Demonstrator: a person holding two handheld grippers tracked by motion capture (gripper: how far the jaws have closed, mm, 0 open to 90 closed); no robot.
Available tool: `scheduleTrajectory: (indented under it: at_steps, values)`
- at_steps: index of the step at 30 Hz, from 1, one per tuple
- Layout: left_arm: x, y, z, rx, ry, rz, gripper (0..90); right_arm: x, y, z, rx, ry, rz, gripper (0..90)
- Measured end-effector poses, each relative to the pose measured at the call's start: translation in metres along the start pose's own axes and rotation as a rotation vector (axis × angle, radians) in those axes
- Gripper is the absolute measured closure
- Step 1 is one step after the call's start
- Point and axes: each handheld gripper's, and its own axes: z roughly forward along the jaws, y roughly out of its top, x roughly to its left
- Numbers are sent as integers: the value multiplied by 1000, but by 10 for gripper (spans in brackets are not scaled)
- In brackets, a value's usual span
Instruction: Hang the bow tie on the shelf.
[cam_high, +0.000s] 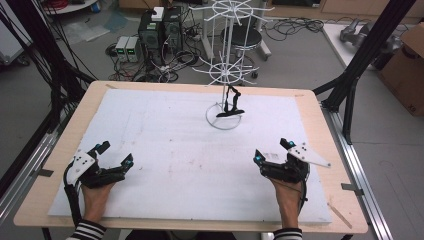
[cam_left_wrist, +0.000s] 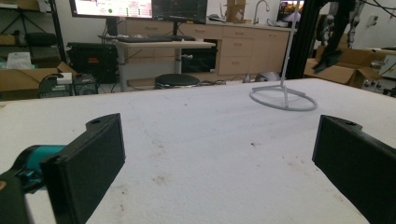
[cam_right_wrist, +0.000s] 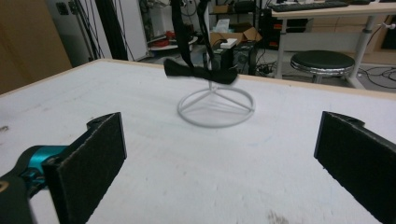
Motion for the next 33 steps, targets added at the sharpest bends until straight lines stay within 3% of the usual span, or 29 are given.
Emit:
scheduleTrajectory:
  at_steps: [7, 14, 25, 33]
  values:
    - [-1, 0, 0, -10, 3, 7, 28, 0, -35, -10, -76, -14, 2, 11]
    - [-1, 0, 0, -6, 5, 12, 28, -1, -53, -14, -133, -36, -2, 11]
    - [-3, 0, 0, 0, 12, 22, 28, -2, -58, -16, -155, -44, -1, 11]
    - [-3, 0, 0, 0, 21, 22, 29, 0, -57, -14, -138, -55, -24, 11]
